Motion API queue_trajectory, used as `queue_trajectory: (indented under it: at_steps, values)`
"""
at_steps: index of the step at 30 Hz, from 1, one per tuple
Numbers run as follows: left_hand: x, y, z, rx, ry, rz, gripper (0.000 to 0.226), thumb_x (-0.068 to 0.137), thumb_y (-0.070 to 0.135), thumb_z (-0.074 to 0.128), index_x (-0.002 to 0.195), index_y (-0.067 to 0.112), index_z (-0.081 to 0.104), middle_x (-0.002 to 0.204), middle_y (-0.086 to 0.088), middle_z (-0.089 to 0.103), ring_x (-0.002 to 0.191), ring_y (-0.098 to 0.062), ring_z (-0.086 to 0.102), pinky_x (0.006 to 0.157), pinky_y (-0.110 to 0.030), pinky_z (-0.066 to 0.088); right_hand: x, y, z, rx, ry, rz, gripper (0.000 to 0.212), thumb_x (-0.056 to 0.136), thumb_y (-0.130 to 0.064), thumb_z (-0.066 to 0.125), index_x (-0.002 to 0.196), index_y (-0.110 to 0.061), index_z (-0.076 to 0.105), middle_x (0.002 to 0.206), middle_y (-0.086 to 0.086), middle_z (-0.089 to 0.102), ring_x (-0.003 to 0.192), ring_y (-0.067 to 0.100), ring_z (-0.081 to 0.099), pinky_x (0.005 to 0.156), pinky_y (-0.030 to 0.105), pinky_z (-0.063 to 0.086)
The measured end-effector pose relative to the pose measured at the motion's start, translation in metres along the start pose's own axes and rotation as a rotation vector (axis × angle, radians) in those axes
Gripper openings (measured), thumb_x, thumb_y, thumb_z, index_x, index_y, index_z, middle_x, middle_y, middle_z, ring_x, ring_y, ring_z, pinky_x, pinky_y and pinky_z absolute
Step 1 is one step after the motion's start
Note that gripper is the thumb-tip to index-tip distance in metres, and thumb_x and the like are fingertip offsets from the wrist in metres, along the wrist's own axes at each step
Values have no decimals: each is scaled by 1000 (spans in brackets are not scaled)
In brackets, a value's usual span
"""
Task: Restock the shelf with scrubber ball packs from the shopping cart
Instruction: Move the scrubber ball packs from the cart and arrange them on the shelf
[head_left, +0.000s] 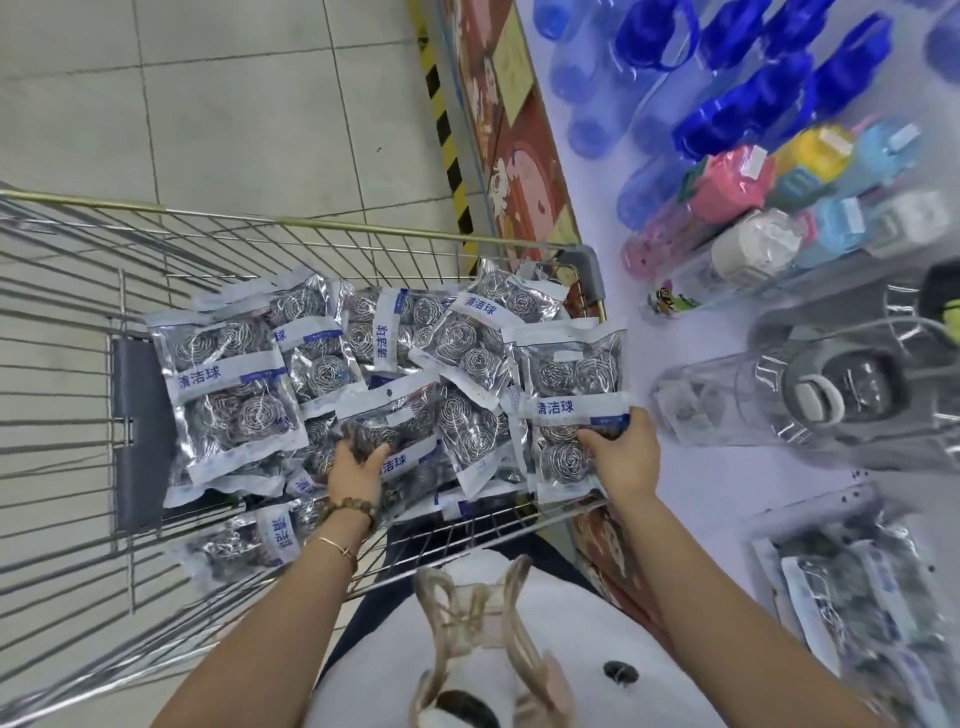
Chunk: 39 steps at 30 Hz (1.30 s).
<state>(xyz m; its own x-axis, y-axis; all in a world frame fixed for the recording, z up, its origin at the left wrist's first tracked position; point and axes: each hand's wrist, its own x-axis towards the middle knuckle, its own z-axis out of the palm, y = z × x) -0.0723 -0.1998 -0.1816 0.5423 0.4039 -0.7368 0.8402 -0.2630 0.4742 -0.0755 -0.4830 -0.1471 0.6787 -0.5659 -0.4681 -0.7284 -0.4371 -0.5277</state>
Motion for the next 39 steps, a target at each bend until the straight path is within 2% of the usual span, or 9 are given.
queue_trajectory:
  at_steps: [5,9,13,17,22,29,32,36,39]
  values:
    - [-21,32,-21,-84,8,226,46,95,16,46,136,2,29,107,9,45,93,-9,47,85,-25,31,-19,-10,-2,91,30,-18,42,78,-21,75,111,-9,52,96,-1,58,84,16,53,69,24,35]
    - [-21,58,-33,-60,-41,379,61,97,25,40,146,6,8,132,7,30,123,-10,31,100,-23,24,-33,-15,-1,180,62,-23,42,81,-21,71,118,-9,54,103,0,62,91,15,55,78,25,39]
    - [-24,87,-36,-53,-93,466,62,96,33,41,146,13,11,150,-4,21,135,-21,26,110,-39,25,-47,-21,-8,246,111,-35,42,83,-22,69,121,-12,55,106,-4,60,97,12,54,82,24,38]
    - [-43,114,-23,25,-147,586,62,95,32,42,145,12,12,151,-4,19,136,-18,24,97,-24,23,-68,-19,-26,314,184,-39,40,83,-17,69,120,-14,55,100,-8,58,91,9,54,80,21,40]
    - [-71,132,3,133,-274,703,56,95,29,44,142,11,21,146,-9,31,121,-10,35,90,-22,28,-99,2,-42,322,295,-75,36,81,-19,71,110,-33,56,96,-16,62,91,4,58,78,18,40]
    - [-112,124,42,291,-456,800,50,94,31,45,135,7,28,142,-15,35,125,-24,40,98,-36,36,-137,49,-64,368,460,38,38,85,-21,66,122,-19,58,105,-5,64,96,10,56,82,25,41]
    - [-138,115,60,343,-500,873,58,94,30,46,142,10,21,145,-6,31,129,-19,34,100,-26,27,-154,76,-73,392,529,90,42,86,-24,66,126,-18,56,110,-3,64,100,11,56,86,26,42]
    - [-180,95,91,411,-593,952,64,94,28,47,145,9,15,146,-5,30,118,-8,40,91,-18,29,-185,119,-89,422,605,139,39,86,-25,66,124,-19,57,106,-3,65,97,13,58,80,26,43]
    - [-213,70,117,488,-634,980,64,93,35,46,145,11,16,116,0,51,77,-5,50,66,-20,43,-212,160,-100,476,662,179,39,86,-26,65,124,-20,57,107,-4,65,98,12,59,81,27,45]
